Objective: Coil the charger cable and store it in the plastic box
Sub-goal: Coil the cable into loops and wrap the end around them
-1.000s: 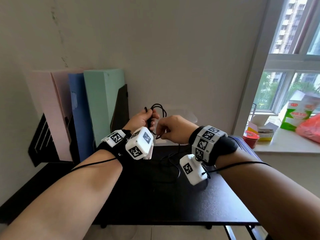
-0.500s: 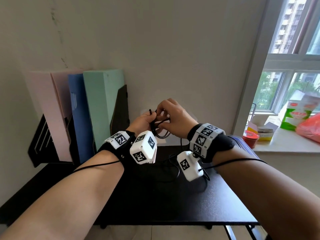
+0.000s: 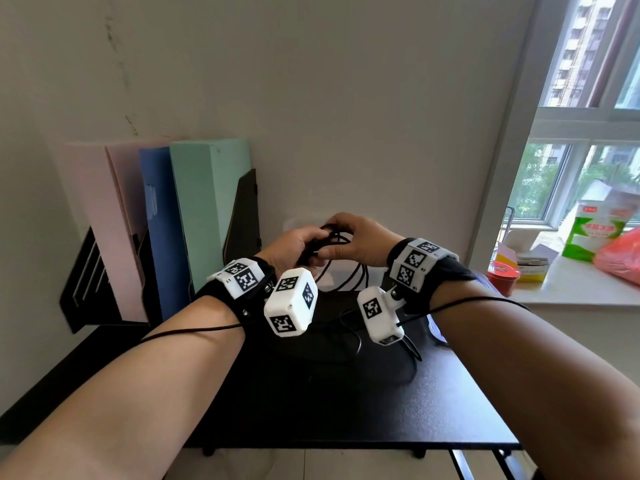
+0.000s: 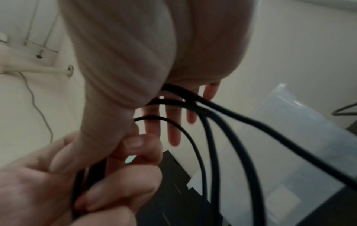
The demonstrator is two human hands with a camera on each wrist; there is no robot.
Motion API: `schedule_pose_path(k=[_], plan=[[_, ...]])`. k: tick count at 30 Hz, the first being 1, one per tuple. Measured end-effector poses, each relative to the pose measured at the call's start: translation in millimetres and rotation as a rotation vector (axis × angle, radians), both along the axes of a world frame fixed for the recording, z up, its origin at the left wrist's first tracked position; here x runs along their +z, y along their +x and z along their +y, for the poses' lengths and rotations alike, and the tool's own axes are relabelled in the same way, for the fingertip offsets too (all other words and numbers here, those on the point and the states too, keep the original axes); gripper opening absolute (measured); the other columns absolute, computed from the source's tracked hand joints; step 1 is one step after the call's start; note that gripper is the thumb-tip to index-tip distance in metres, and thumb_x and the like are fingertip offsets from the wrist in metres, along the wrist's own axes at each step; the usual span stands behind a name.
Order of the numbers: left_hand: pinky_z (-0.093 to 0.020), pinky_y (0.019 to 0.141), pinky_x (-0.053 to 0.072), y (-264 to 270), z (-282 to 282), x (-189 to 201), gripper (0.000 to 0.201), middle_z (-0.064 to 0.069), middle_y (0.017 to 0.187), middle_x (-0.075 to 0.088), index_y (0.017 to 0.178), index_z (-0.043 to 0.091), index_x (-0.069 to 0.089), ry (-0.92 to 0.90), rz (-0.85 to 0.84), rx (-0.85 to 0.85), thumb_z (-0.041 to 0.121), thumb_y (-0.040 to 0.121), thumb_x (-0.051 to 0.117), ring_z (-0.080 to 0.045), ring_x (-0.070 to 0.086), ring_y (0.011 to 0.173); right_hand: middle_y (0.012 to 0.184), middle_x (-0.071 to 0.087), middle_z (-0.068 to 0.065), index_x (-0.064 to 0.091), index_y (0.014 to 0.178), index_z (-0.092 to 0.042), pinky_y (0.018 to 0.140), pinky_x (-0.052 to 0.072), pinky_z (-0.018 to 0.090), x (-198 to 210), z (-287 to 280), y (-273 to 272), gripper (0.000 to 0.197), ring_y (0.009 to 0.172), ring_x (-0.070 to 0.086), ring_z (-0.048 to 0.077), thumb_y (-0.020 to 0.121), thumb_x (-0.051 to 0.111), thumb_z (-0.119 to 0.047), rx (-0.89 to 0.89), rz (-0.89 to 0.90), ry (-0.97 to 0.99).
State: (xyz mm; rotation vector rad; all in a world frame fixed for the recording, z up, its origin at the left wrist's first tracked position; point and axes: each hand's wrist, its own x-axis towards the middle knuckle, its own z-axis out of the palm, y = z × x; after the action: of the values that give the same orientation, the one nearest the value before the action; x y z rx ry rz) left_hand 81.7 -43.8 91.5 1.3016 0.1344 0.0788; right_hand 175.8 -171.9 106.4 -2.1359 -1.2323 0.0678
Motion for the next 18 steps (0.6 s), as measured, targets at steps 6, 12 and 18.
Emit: schedule_pose_path(k=[6, 12, 18], plan=[[-0.011, 0.031, 0.024, -3, 7, 0, 0.029, 0.005, 0.052, 0.047, 0.077, 0.013, 0.053, 0.095, -0.086, -0.037, 0.035, 0.094, 0.046, -0.002, 0.032, 0.038, 0.046, 0.056, -0.005, 0.061, 0.072, -0.021, 0.054, 0.038, 0.022, -1, -6, 1, 0.023, 0.043, 0.047, 0.008, 0.081, 0.067, -0.041, 0.004, 0.143, 0.112], [-0.012, 0.035, 0.016, -2, 5, 2, 0.036, 0.008, 0.042, 0.038, 0.07, 0.014, 0.043, 0.245, -0.09, -0.021, 0.033, 0.099, 0.035, -0.002, 0.025, 0.034, 0.041, 0.052, -0.003, 0.05, 0.06, -0.016, 0.05, 0.037, 0.019, -7, -2, -1, 0.039, 0.038, 0.043, 0.009, 0.087, 0.059, -0.043, 0.012, 0.225, 0.165], [-0.009, 0.033, 0.018, 0, 12, 4, 0.042, 0.009, 0.038, 0.032, 0.064, 0.016, 0.033, 0.161, -0.107, 0.003, 0.036, 0.101, 0.028, -0.002, 0.024, 0.031, 0.068, 0.064, 0.002, 0.055, 0.089, -0.016, 0.05, 0.047, 0.021, -9, -8, 0, 0.018, 0.058, 0.063, 0.01, 0.085, 0.066, -0.029, 0.043, 0.371, 0.202]])
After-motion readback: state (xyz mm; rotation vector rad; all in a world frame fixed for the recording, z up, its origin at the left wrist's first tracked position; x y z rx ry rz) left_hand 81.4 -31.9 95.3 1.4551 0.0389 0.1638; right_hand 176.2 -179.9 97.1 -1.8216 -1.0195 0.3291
